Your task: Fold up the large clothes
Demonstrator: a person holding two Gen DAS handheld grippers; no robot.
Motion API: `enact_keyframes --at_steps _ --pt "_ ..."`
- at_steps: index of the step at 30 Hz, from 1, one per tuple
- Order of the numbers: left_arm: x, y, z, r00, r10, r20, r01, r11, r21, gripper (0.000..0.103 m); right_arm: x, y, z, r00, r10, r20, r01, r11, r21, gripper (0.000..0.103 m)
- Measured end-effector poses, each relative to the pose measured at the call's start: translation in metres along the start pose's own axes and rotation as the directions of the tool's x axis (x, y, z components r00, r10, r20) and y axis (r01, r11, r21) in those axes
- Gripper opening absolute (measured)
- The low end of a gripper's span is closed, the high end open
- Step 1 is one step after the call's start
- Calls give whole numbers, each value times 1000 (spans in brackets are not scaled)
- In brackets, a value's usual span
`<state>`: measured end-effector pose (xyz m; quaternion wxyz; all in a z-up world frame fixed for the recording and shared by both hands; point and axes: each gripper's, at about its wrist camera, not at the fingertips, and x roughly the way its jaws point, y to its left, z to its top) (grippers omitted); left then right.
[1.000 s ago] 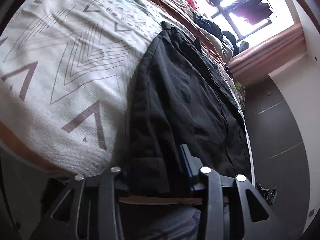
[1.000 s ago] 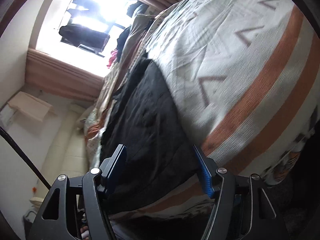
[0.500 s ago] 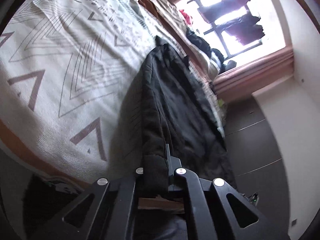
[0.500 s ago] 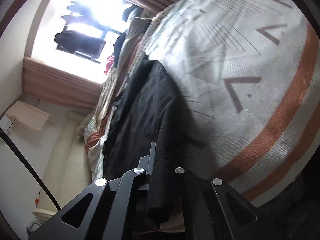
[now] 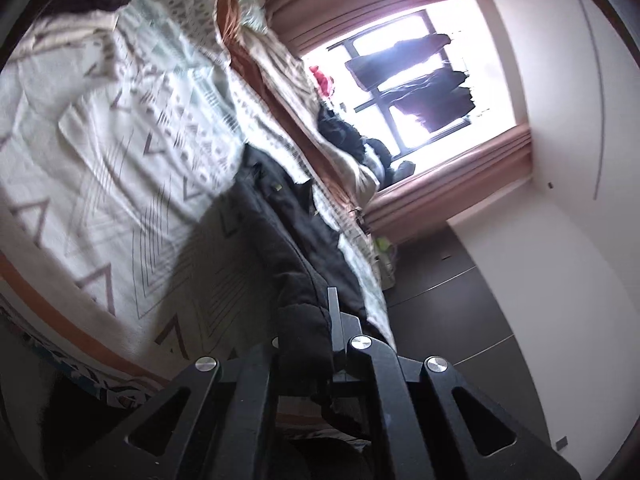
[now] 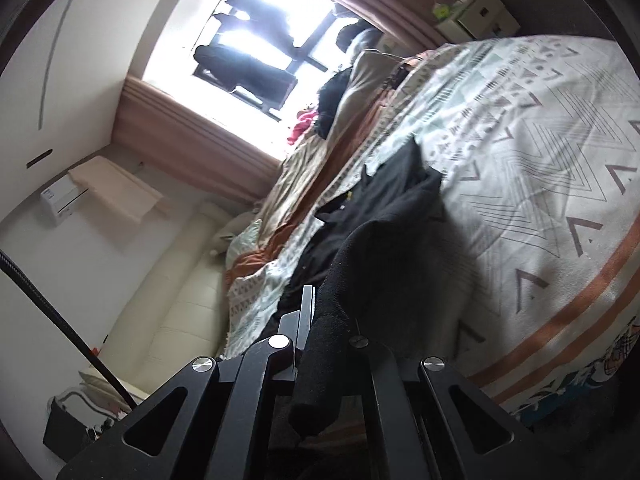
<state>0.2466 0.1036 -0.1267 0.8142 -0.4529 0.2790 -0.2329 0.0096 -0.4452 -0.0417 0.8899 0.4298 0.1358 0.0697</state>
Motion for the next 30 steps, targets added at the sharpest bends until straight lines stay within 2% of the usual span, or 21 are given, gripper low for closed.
enact_keyframes --at_steps 8,10,16,21,26,30 --pt "-59 -18 10 995 -95 39 95 995 9 4 -55 41 -34 999 43 25 -42 999 -23 0" --pt "-76 -24 11 988 -149 44 149 989 -9 4 -61 48 -39 998 51 33 -50 998 -30 0" --pt "-118 -48 12 974 -203 105 202 979 14 4 -77 75 -44 993 105 58 -101 992 -72 0" --pt "-156 -78 11 954 -250 166 243 968 65 4 -99 95 -46 985 154 81 -145 983 -108 0" --pt "-173 -103 10 940 -284 187 267 957 116 4 -117 103 -46 973 201 116 -186 974 -130 0" --pt "-165 -109 14 939 -285 193 263 956 129 4 -108 91 -43 971 198 136 -181 975 -126 0"
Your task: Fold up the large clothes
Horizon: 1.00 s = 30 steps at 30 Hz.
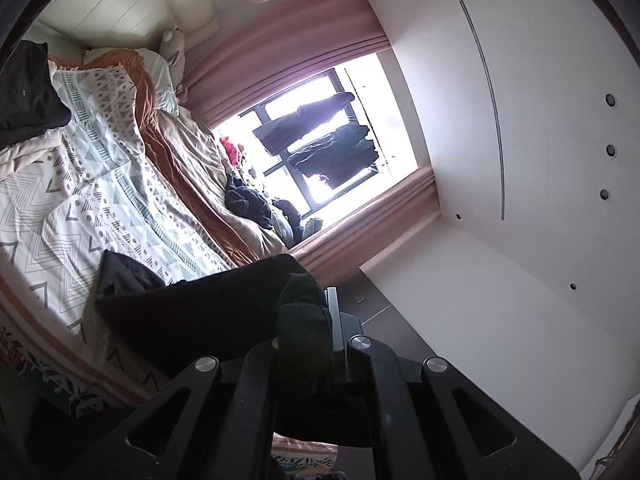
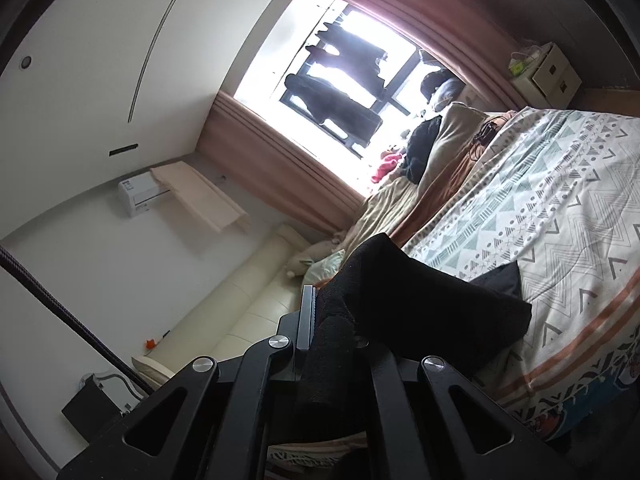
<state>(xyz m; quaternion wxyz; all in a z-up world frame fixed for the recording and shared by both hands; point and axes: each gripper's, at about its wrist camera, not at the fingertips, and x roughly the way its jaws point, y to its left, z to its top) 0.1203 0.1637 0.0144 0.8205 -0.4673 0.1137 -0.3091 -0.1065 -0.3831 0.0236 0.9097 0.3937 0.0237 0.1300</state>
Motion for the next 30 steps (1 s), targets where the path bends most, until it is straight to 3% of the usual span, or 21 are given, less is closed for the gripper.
enact_keyframes --at_steps 5,17,30 --pt "26 5 9 999 34 2 -34 999 13 4 23 -24 7 1000 -25 4 25 1000 16 0" --pt "111 30 57 993 113 -23 -113 993 21 4 87 -28 44 998 -64 29 62 997 53 0" --pt "220 115 89 962 247 -119 -252 967 -28 4 189 -62 69 985 -174 -11 174 977 123 0"
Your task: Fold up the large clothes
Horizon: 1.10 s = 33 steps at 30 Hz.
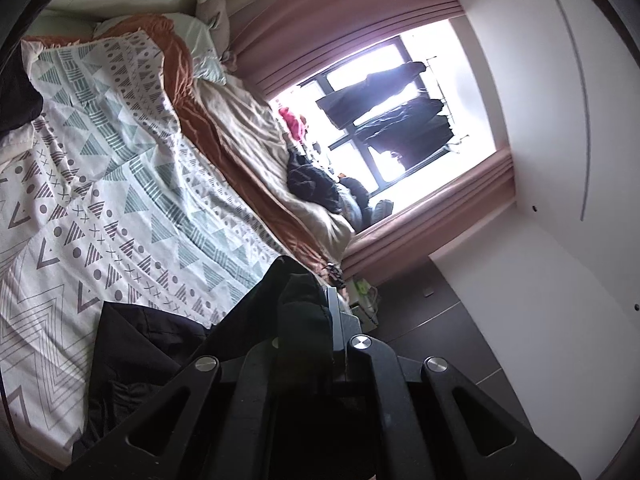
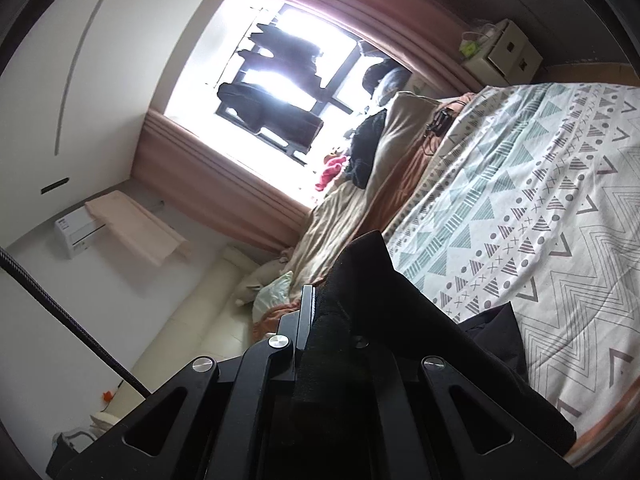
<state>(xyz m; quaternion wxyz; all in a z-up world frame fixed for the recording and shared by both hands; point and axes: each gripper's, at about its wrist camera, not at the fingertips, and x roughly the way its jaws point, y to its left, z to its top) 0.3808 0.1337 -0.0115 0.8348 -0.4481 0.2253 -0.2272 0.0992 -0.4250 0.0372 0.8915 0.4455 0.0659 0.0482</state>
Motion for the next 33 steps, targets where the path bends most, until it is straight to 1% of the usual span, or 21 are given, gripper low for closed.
enact_keyframes --at_steps 5,10,12,16,20,23,27,29,30,32,33 --pt "43 31 8 998 54 -31 -55 998 -38 4 39 -10 3 998 -56 -20 57 997 45 0" --pt "81 61 6 990 134 -50 -137 988 -64 4 71 -27 1 991 -126 -41 130 987 99 0" --pt "96 74 4 983 172 -65 -176 982 -72 4 83 -33 -3 986 -154 -61 160 981 113 0" --pt "120 105 -2 971 216 -103 -226 968 -107 4 102 -41 -8 975 -203 -93 214 969 120 0" --pt "137 129 -9 957 256 -137 -273 954 -124 4 114 -50 -14 961 -250 -122 265 955 134 0" --pt "149 146 -16 943 292 -160 -313 941 -129 4 119 -56 -19 951 -275 -145 296 942 157 0" --pt "160 162 -20 924 322 -206 -354 924 -145 4 122 -55 -19 939 -290 -183 321 931 172 0" --pt "163 162 -20 917 327 -230 -363 922 -137 5 125 -49 -18 929 -305 -211 341 926 161 0" --pt "163 160 -21 914 330 -237 -366 921 -130 9 124 -47 -16 926 -307 -218 344 925 158 2" --pt "160 155 -21 912 333 -238 -369 921 -126 18 122 -37 -15 923 -313 -224 348 927 138 16" --pt "158 152 -20 915 328 -234 -364 923 -128 30 121 -33 -14 923 -312 -225 346 929 133 38"
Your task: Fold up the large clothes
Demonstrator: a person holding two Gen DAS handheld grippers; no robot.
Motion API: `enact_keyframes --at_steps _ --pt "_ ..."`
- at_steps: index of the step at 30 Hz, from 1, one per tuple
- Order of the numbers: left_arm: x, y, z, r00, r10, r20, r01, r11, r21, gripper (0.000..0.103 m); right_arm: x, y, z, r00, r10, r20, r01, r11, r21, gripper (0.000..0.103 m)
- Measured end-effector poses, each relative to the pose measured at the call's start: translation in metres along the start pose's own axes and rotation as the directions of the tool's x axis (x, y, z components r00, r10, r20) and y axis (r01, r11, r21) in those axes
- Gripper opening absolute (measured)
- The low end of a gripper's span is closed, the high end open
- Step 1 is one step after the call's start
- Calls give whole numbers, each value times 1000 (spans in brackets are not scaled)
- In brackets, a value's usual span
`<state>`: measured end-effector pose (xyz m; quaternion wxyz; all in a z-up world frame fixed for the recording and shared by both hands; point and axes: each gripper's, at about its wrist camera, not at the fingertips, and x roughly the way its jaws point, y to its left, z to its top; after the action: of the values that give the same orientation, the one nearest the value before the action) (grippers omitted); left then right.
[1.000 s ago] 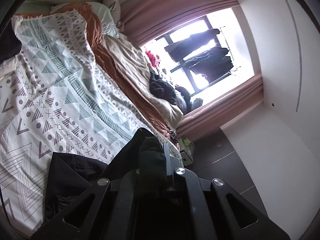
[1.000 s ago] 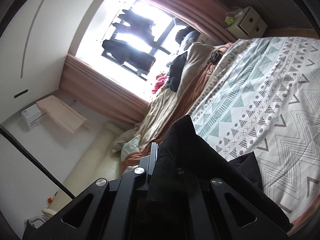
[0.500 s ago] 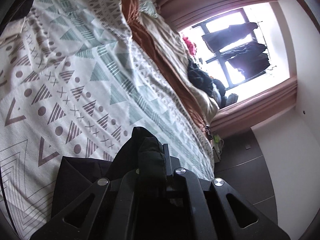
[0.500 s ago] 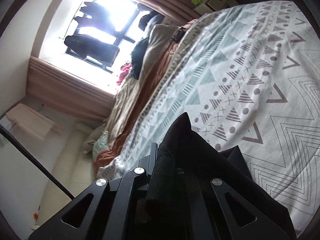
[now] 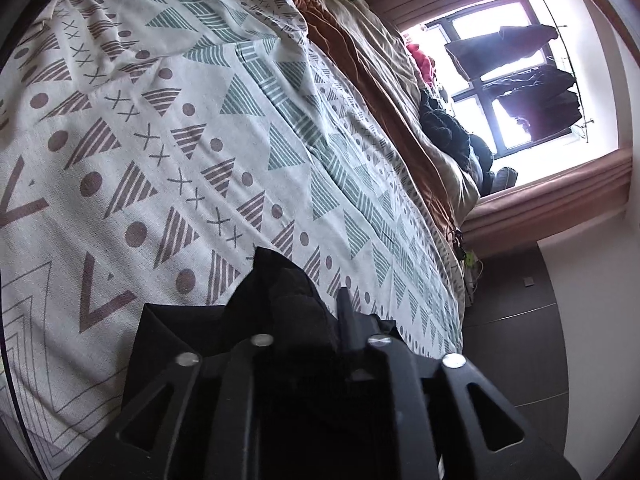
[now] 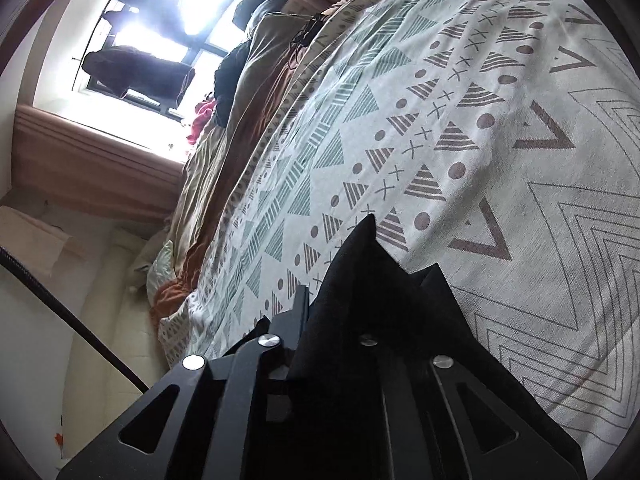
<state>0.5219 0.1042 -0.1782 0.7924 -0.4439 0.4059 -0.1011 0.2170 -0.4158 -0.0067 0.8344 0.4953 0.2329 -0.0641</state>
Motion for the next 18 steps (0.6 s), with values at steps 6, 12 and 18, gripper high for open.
enact_keyframes --at_steps 6,12,18 --pt "-39 -2 -5 997 -17 69 18 1000 -4 69 -34 20 -4 1000 2 25 -1 1000 -25 64" --pt "-78 10 -18 995 36 94 -38 999 16 69 -78 19 -17 999 -19 34 21 998 -58 64" --pt "-103 27 -37 992 100 73 -103 994 38 69 -114 4 -31 998 -56 31 58 996 -63 64"
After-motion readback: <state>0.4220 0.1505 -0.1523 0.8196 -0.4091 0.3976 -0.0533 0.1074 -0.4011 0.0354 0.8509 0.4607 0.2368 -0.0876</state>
